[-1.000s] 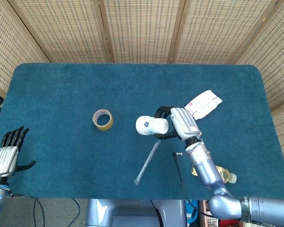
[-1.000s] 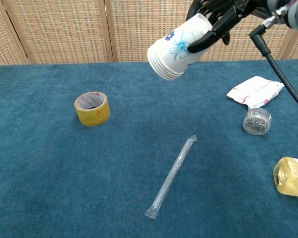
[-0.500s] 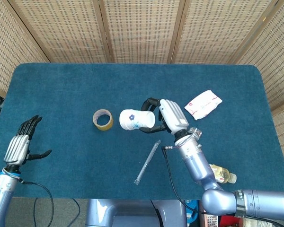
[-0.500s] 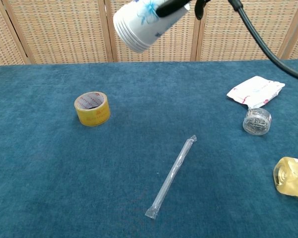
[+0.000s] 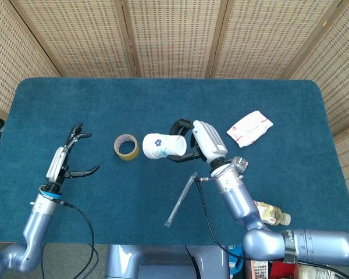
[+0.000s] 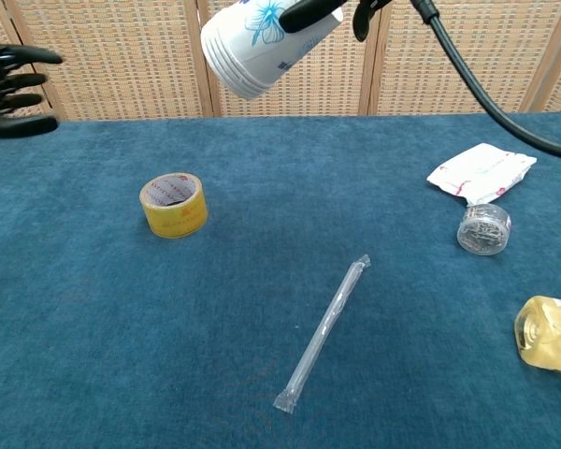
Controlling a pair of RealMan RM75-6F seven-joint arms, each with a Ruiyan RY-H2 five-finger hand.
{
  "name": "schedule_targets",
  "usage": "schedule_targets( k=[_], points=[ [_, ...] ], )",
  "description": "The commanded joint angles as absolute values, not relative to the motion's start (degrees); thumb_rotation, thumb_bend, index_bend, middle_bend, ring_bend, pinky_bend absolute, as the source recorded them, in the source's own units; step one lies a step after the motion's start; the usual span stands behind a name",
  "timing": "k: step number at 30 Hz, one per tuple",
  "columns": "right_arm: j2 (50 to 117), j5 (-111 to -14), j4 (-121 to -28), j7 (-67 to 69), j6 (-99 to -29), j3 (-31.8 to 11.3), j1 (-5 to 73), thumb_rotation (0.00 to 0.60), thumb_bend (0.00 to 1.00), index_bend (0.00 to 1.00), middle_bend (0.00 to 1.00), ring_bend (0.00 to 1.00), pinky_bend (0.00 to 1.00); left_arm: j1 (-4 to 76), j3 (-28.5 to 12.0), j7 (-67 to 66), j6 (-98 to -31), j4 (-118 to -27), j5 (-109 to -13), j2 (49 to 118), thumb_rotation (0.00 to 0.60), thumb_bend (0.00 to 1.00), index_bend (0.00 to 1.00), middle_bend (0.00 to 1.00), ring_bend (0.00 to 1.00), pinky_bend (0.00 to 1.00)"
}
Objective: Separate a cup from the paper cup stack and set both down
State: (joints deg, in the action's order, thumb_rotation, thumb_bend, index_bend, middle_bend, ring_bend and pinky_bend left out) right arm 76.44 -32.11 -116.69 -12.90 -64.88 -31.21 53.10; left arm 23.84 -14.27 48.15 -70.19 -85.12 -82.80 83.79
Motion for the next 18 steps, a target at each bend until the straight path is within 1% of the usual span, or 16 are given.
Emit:
schedule_targets(
  k=[1, 5, 12, 18],
  points=[
    [76.5, -32.1, -116.6, -12.8, -64.9, -31.0, 53.3, 0.6, 0.2, 0.72, 0.6, 0.48, 0.68, 27.8, -15.8, 56.9, -66.8, -83.5, -83.1, 86.9, 0.6, 0.18, 0.27, 0.0, 0.0, 0.0],
    [76.6, -32.0, -116.4, -13.0, -65.0, -30.5, 53.9, 0.6, 0.2, 0.72, 0.6, 0.48, 0.68, 31.0, -14.9, 66.1, -63.7, -80.8, -86.1, 87.3, 0.6, 0.18, 0.29, 0.0, 0.0, 0.0],
    [76.9, -31.6, -115.5, -13.0, -65.0, -29.7, 54.6, 0.6, 0.2, 0.72, 0.6, 0.48, 0.68, 35.2, -12.6, 76.2, -60.9, -76.2, -89.6, 88.5, 0.6, 0.18, 0.36, 0.0, 0.0, 0.0],
    [76.9, -31.4, -114.7, -12.5, -64.6, -29.2, 54.9, 0.6, 0.2, 0.72, 0.6, 0.48, 0.68, 37.7, -11.4, 79.6, -60.5, -72.9, -90.4, 89.6, 0.6, 0.18, 0.42, 0.0, 0.0, 0.0]
  ],
)
